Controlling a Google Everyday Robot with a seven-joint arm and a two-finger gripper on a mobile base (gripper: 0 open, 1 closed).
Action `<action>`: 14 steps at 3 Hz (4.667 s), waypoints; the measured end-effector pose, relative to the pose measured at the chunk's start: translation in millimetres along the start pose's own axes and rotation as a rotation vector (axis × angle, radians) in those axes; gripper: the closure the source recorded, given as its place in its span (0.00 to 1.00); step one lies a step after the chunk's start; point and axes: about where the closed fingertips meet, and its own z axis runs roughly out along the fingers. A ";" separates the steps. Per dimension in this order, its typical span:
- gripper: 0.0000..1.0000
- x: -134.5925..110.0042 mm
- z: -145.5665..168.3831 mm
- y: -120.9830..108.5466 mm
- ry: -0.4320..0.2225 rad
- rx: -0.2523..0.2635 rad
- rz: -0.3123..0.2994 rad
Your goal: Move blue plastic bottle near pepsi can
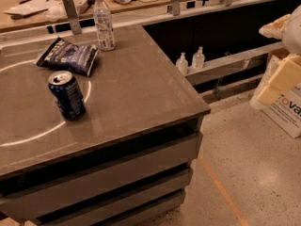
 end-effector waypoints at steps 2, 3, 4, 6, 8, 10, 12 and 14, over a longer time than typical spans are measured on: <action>0.00 -31.7 30.2 -78.0 -0.367 0.120 0.140; 0.00 -61.7 51.7 -114.9 -0.492 0.146 0.178; 0.00 -108.5 81.5 -151.8 -0.546 0.143 0.198; 0.00 -117.7 104.0 -162.7 -0.579 0.163 0.208; 0.00 -167.6 186.7 -209.0 -0.731 0.142 0.261; 0.00 -212.9 240.4 -215.1 -0.822 0.055 0.344; 0.00 -277.9 281.9 -201.2 -0.926 -0.075 0.315; 0.00 -353.5 314.5 -197.1 -0.955 -0.124 0.190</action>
Offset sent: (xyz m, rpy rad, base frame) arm 0.1439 0.0134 0.0308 0.5804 -0.3126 -0.0742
